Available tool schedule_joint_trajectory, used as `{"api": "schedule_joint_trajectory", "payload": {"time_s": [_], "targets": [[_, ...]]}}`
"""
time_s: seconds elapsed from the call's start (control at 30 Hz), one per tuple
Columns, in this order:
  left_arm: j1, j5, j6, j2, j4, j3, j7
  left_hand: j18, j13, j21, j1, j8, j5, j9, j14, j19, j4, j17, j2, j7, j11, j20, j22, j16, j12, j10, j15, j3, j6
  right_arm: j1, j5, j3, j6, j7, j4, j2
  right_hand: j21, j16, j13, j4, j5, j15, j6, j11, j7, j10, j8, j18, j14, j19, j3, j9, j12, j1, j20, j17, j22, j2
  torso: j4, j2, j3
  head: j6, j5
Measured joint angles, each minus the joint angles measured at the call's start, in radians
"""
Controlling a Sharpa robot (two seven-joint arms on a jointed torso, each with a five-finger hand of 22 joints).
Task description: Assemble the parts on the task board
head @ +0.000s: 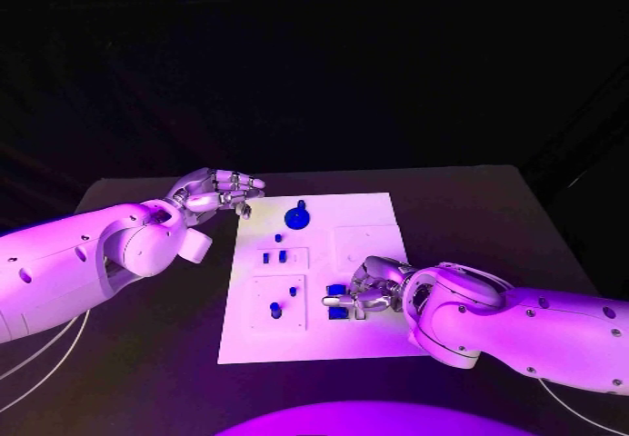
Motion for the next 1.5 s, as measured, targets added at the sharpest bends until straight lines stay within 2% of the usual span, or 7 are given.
{"api": "schedule_joint_trajectory", "payload": {"time_s": [0.13, 0.3, 0.5, 0.57, 0.87, 1.2, 1.5], "targets": [[0.0, 0.0, 0.0, -0.001, 0.0, 0.0, -0.001, 0.0, 0.0, 0.0, 0.0, 0.0, 0.0, 0.0, 0.0, 0.0, 0.0, 0.0, 0.0, 0.0, 0.0, 0.0, 0.0, 0.0, 0.0, 0.0, 0.0, 0.0, 0.0, -0.003, -0.015, -0.001, 0.002, 0.001, 0.02, -0.019, 0.0, 0.0, 0.0, -0.002, 0.0, 0.0, 0.0, 0.0, 0.0, 0.0, 0.004, 0.0, 0.0, 0.0, 0.013, 0.0, 0.0, 0.04, 0.0, 0.0, 0.0, 0.008, -0.0002, 0.0, 0.0005, -0.001, 0.002], [0.0, 0.0, 0.0, -0.003, 0.001, 0.0, -0.001, 0.0, 0.0, -0.004, 0.0, 0.0, 0.0, 0.0, 0.0, 0.0, 0.0, 0.0, 0.0, 0.004, 0.0, 0.0, 0.0, 0.0, 0.004, 0.0, 0.0, 0.0, -0.004, -0.003, -0.027, -0.001, 0.002, 0.013, 0.052, -0.053, 0.004, 0.0, 0.0, -0.004, 0.0, 0.0, -0.002, 0.0, 0.002, 0.0, 0.009, 0.0, 0.0, 0.0, 0.017, 0.0, 0.004, 0.158, 0.0, 0.0, 0.0, 0.02, -0.0009, -0.001, 0.0006, -0.002, 0.004], [0.0, 0.0, 0.0, -0.003, 0.001, 0.0, -0.001, 0.0, 0.0, -0.004, 0.0, 0.0, 0.0, 0.0, 0.0, 0.0, 0.0, 0.0, 0.0, 0.004, 0.0, 0.0, 0.0, 0.0, 0.004, 0.0, 0.0, 0.0, -0.004, -0.003, -0.031, -0.001, 0.004, 0.039, 0.077, -0.078, 0.011, 0.0, 0.0, -0.006, 0.0, 0.0, -0.002, 0.0, 0.002, 0.0, 0.012, 0.0, 0.0, 0.0, 0.031, -0.001, 0.007, 0.28, 0.0, 0.0, 0.0, -0.006, -0.0014, -0.001, 0.0007, -0.002, 0.006], [0.0, 0.0, 0.0, -0.003, 0.001, 0.0, -0.001, 0.0, 0.0, -0.004, 0.0, 0.0, 0.0, 0.0, 0.0, 0.0, 0.0, 0.0, 0.0, 0.004, 0.0, 0.0, 0.0, 0.0, 0.004, 0.0, 0.0, 0.0, -0.004, -0.003, -0.031, -0.001, 0.006, 0.047, 0.08, -0.081, 0.011, 0.0, 0.0, -0.005, 0.0, 0.0, -0.002, 0.0, 0.002, 0.0, 0.012, 0.0, 0.0, 0.0, 0.043, -0.003, 0.007, 0.287, 0.0, 0.0, 0.0, -0.013, -0.0014, -0.001, 0.0007, -0.002, 0.007], [0.0, 0.0, 0.0, -0.003, 0.001, 0.0, -0.002, 0.0, 0.0, -0.004, 0.0, 0.004, 0.0, 0.0, -0.004, 0.0, 0.0, 0.0, 0.0, 0.004, 0.0, 0.0, -0.001, 0.0, 0.004, 0.0, -0.004, 0.0, -0.004, -0.003, -0.029, -0.001, 0.012, 0.061, 0.062, -0.075, 0.011, 0.0, 0.0, -0.004, 0.0, 0.0, 0.002, -0.003, -0.001, -0.003, 0.012, 0.0, 0.0, 0.0, 0.064, -0.004, 0.007, 0.3, 0.0, 0.0, 0.0, -0.001, -0.0002, 0.0, 0.0007, -0.003, 0.005], [0.0, 0.0, 0.001, -0.004, 0.0, 0.0, -0.003, 0.0, 0.0, -0.004, 0.0, 0.004, 0.0, 0.0, -0.004, 0.0, 0.0, 0.0, 0.0, 0.004, 0.0, 0.0, -0.001, 0.0, 0.004, 0.0, -0.004, 0.0, -0.004, -0.006, -0.032, -0.001, 0.009, 0.053, 0.027, -0.043, 0.011, 0.0, 0.0, -0.004, 0.0, 0.0, 0.005, -0.003, -0.005, -0.004, 0.015, 0.0, 0.0, 0.002, 0.069, -0.008, 0.007, 0.274, -0.002, 0.0, 0.001, 0.072, 0.0006, 0.001, 0.0004, -0.004, 0.007], [0.0, 0.0, 0.0, -0.005, 0.0, -0.001, -0.003, 0.0, 0.0, -0.004, 0.0, 0.004, 0.0, 0.0, -0.004, 0.0, 0.0, 0.0, 0.0, 0.004, 0.0, 0.0, -0.001, 0.0, 0.004, 0.0, -0.004, 0.0, -0.004, -0.009, -0.044, -0.001, 0.004, 0.042, 0.011, -0.029, 0.011, 0.0, 0.0, -0.008, 0.0, 0.0, 0.005, -0.003, -0.005, -0.004, 0.015, 0.0, 0.0, 0.004, 0.073, -0.008, 0.007, 0.276, -0.004, 0.0, 0.001, 0.079, 0.0, 0.0, -0.0001, -0.004, 0.009]]}}
